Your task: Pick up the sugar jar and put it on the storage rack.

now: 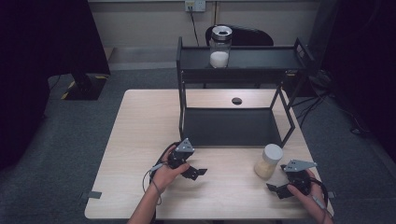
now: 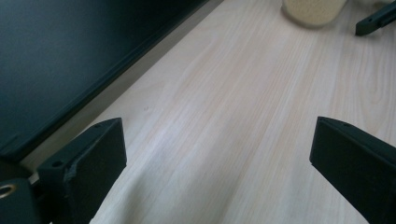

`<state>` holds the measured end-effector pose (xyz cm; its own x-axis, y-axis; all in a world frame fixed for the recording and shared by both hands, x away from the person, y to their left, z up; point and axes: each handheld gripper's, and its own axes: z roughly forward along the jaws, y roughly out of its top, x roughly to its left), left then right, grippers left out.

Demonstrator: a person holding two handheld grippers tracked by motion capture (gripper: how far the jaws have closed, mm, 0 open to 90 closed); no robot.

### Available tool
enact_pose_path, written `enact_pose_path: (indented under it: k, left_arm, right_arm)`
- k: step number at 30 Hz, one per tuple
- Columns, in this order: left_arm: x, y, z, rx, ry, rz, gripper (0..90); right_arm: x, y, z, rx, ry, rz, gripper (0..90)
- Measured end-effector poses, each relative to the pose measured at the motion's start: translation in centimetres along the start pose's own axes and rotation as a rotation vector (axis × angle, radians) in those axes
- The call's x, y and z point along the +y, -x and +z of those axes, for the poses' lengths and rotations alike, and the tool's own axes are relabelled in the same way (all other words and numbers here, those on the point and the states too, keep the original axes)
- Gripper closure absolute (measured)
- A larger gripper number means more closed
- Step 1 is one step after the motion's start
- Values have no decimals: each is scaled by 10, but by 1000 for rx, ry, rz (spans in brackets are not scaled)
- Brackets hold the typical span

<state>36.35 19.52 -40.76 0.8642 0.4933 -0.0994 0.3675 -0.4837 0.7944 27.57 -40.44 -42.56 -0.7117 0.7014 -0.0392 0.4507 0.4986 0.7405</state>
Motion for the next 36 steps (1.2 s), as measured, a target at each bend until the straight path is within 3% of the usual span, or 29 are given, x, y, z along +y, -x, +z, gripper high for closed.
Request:
enact_pose_path:
  k: [11, 23, 36]
  left_arm:
    - [-17, 0, -10, 31, -22, -25, 31]
    - [-27, 10, -22, 108, -83, -7, 31]
    - [-41, 19, -33, 157, -115, 14, 28]
  right_arm:
    - [1, -1, 0, -1, -2, 3, 0]
    - [0, -1, 0, -1, -1, 1, 0]
    - [0, -1, 0, -1, -1, 1, 0]
